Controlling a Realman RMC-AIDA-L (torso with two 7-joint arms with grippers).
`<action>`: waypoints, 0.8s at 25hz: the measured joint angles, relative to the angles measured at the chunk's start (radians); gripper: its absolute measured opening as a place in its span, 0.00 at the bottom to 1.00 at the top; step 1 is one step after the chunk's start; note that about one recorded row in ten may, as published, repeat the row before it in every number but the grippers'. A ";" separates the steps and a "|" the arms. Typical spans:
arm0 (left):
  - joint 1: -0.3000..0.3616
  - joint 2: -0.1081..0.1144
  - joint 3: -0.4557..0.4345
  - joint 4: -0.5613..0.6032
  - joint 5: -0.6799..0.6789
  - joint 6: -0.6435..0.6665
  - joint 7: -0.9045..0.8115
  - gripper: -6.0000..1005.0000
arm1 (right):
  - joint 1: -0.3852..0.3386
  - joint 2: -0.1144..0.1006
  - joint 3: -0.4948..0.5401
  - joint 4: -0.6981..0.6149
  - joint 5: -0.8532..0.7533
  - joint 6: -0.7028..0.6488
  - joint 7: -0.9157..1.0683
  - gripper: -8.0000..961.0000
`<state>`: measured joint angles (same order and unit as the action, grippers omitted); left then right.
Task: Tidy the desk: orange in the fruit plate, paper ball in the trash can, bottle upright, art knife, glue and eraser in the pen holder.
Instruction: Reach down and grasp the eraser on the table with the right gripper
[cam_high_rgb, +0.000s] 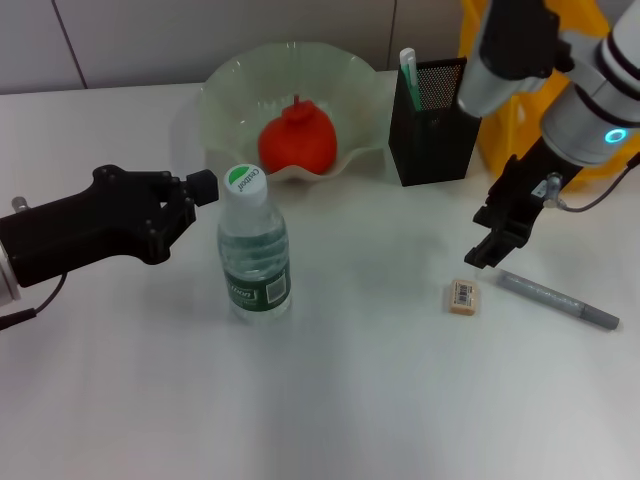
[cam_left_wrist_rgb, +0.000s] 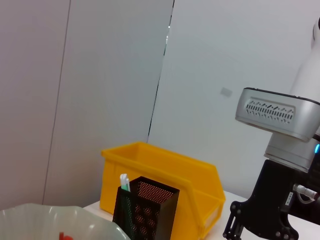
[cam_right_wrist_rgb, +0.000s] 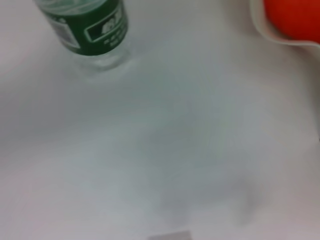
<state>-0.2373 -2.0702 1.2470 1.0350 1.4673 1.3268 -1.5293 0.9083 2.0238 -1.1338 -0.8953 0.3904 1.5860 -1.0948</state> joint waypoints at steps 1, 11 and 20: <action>0.000 0.000 0.000 0.000 0.000 0.000 0.000 0.04 | 0.000 0.000 0.000 0.000 0.000 0.000 0.000 0.62; -0.003 0.003 -0.013 -0.008 -0.008 0.000 0.002 0.04 | 0.016 0.039 -0.034 0.006 0.000 -0.001 -0.002 0.62; -0.010 0.004 -0.024 -0.035 -0.010 0.000 0.018 0.04 | 0.013 0.057 -0.099 0.019 0.033 0.004 0.005 0.62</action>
<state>-0.2473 -2.0661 1.2235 0.9999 1.4574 1.3270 -1.5117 0.9213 2.0806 -1.2326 -0.8763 0.4236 1.5899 -1.0899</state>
